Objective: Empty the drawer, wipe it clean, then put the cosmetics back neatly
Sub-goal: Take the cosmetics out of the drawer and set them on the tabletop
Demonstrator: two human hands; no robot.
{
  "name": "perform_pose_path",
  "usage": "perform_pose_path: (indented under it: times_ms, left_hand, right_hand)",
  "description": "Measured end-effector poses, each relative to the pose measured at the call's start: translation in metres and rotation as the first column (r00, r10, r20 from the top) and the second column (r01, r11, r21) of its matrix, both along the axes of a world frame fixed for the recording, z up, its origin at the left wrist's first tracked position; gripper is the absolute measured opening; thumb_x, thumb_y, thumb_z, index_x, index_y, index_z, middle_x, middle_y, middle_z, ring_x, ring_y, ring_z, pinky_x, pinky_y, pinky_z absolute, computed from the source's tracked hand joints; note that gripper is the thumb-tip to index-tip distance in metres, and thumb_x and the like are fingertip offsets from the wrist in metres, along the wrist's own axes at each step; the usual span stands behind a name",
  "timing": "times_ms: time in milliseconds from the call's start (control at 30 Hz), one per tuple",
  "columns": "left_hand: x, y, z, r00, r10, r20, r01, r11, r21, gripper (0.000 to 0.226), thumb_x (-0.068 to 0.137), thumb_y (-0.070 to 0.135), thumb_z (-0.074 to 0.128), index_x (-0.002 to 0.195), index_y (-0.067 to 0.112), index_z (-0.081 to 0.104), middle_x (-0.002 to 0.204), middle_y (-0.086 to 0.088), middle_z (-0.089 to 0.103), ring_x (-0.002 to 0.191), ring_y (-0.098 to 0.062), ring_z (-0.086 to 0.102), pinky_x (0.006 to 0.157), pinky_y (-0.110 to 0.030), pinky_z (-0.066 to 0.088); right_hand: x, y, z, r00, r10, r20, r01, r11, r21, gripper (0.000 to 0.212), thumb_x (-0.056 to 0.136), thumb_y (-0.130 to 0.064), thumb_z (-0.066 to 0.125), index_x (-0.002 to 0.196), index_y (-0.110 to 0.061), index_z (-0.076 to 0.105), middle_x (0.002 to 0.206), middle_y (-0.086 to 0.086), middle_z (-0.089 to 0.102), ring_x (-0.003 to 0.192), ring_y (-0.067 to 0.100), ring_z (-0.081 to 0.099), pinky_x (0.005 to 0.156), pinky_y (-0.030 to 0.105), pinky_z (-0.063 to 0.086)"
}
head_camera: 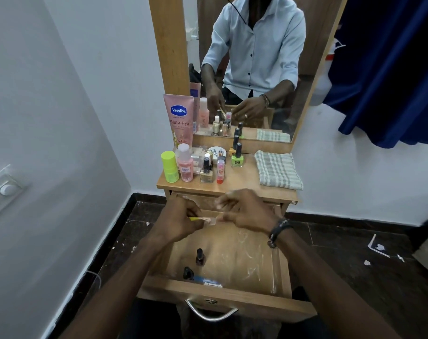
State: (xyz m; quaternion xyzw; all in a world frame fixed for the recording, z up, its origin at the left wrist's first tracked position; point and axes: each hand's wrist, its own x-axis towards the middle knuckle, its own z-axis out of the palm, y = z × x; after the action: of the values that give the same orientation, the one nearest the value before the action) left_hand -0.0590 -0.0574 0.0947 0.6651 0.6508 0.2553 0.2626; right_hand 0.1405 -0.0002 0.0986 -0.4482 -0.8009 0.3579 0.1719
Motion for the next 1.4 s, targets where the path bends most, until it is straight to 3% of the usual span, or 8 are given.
perform_pose_path:
  times_ms: [67, 133, 200, 367, 567, 767, 1100, 1400]
  left_hand:
    - [0.008, -0.002, 0.0, 0.997, -0.003, 0.077, 0.003, 1.0, 0.003, 0.019, 0.074, 0.022, 0.084, 0.078, 0.007, 0.073, 0.07, -0.001, 0.07, 0.05, -0.003, 0.059, 0.047, -0.026, 0.051]
    - [0.014, -0.004, 0.0, 0.981, 0.018, 0.195, -0.018, 1.0, -0.001, 0.017, 0.074, 0.015, 0.083, 0.079, 0.003, 0.072, 0.068, -0.006, 0.071, 0.049, -0.009, 0.061, 0.046, -0.032, 0.054]
    - [0.015, -0.007, 0.0, 0.944, 0.055, 0.326, -0.048, 0.998, -0.03, 0.018, 0.076, 0.014, 0.082, 0.084, 0.001, 0.071, 0.072, -0.012, 0.072, 0.051, -0.015, 0.064, 0.048, -0.031, 0.056]
    - [0.012, -0.01, -0.002, 0.817, 0.153, 0.556, -0.097, 0.987, -0.13, 0.024, 0.081, 0.01, 0.076, 0.099, -0.003, 0.067, 0.086, -0.026, 0.071, 0.067, -0.029, 0.069, 0.058, -0.034, 0.058]
    - [-0.004, -0.006, -0.018, 0.983, -0.071, 0.169, 0.097, 0.984, -0.152, 0.033, 0.073, 0.012, 0.084, 0.101, 0.003, 0.068, 0.095, -0.009, 0.067, 0.088, -0.015, 0.066, 0.068, -0.019, 0.055]
    - [-0.006, -0.006, -0.041, 0.938, -0.294, -0.182, 0.22, 0.914, -0.341, 0.052, 0.071, 0.027, 0.085, 0.118, 0.02, 0.065, 0.11, 0.002, 0.065, 0.097, -0.015, 0.062, 0.085, -0.03, 0.054]
    - [0.006, -0.012, -0.059, 0.928, -0.276, -0.25, 0.196, 0.933, -0.302, 0.034, 0.072, 0.022, 0.083, 0.103, 0.025, 0.071, 0.104, 0.006, 0.069, 0.086, -0.007, 0.063, 0.078, -0.024, 0.054]
    - [0.005, -0.014, -0.071, 0.937, -0.234, -0.26, 0.173, 0.956, -0.237, 0.025, 0.074, 0.017, 0.077, 0.098, 0.026, 0.073, 0.102, 0.004, 0.069, 0.089, -0.009, 0.064, 0.081, -0.029, 0.056]
  right_hand:
    - [-0.007, -0.008, -0.005, 0.985, 0.122, 0.12, -0.119, 0.992, -0.031, 0.047, 0.079, -0.028, 0.082, 0.123, -0.021, 0.065, 0.114, -0.009, 0.066, 0.1, 0.004, 0.06, 0.082, 0.021, 0.05]
    - [-0.01, -0.011, -0.011, 0.978, 0.169, 0.125, -0.164, 0.985, -0.053, 0.038, 0.083, -0.027, 0.078, 0.119, -0.023, 0.067, 0.114, -0.007, 0.067, 0.099, 0.007, 0.06, 0.084, 0.03, 0.052]
    - [-0.007, -0.011, -0.013, 0.988, 0.151, 0.037, -0.15, 0.988, -0.038, 0.025, 0.086, -0.025, 0.075, 0.111, -0.02, 0.072, 0.102, -0.007, 0.071, 0.092, 0.006, 0.063, 0.084, 0.035, 0.055]
    - [0.009, -0.005, -0.005, 0.963, 0.029, -0.27, -0.082, 0.979, -0.187, 0.02, 0.086, -0.014, 0.075, 0.104, -0.003, 0.072, 0.093, 0.007, 0.074, 0.071, 0.005, 0.067, 0.065, 0.019, 0.055]
    - [0.029, 0.019, 0.011, 0.845, -0.262, -0.467, 0.206, 0.964, -0.168, 0.012, 0.085, -0.013, 0.075, 0.095, -0.01, 0.069, 0.088, 0.01, 0.071, 0.077, 0.023, 0.066, 0.065, 0.022, 0.056]
    - [0.023, 0.067, 0.017, 0.832, -0.404, -0.379, 0.482, 0.866, 0.134, 0.007, 0.089, -0.022, 0.071, 0.092, -0.015, 0.072, 0.081, 0.0, 0.073, 0.078, 0.019, 0.07, 0.077, 0.045, 0.059]
    - [-0.009, 0.079, 0.009, 0.917, -0.38, -0.124, 0.399, 0.889, 0.224, 0.009, 0.087, -0.016, 0.073, 0.083, -0.008, 0.071, 0.076, -0.002, 0.068, 0.077, 0.013, 0.064, 0.07, 0.029, 0.051]
    - [-0.012, 0.07, 0.005, 0.946, -0.316, -0.077, 0.325, 0.926, 0.19, 0.017, 0.089, -0.011, 0.072, 0.106, -0.012, 0.074, 0.101, 0.001, 0.073, 0.087, 0.009, 0.061, 0.078, 0.026, 0.051]
